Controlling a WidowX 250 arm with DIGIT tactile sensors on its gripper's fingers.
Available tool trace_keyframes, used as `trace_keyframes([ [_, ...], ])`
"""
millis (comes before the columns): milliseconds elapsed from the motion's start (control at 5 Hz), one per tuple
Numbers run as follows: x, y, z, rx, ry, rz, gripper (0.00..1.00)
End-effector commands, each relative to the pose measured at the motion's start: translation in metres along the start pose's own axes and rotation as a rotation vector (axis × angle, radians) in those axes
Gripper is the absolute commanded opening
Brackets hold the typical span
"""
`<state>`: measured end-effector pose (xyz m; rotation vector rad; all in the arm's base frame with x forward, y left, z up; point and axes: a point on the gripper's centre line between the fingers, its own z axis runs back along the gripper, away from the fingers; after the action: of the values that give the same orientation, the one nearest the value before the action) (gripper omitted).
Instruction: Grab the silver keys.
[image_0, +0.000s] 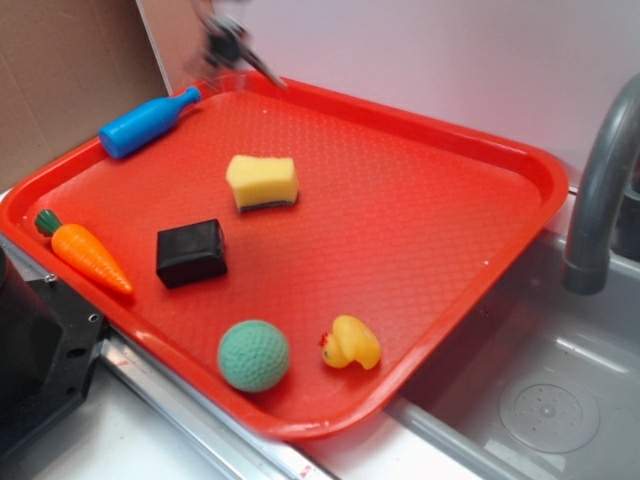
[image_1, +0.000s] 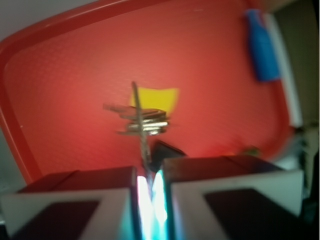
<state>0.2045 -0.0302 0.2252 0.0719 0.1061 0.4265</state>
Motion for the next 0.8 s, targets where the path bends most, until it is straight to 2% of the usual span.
trace_keyframes([
  [0, -0.012, -0.003, 0.049, -0.004, -0.051, 0.0, 0.0],
  [200, -0.011, -0.011, 0.043, 0.039, -0.054, -0.016, 0.0],
  [400, -0.003, -0.019, 0.019, 0.062, -0.056, -0.044, 0.0],
  [600, -0.001, -0.026, -0.011, 0.062, -0.067, -0.111, 0.0],
])
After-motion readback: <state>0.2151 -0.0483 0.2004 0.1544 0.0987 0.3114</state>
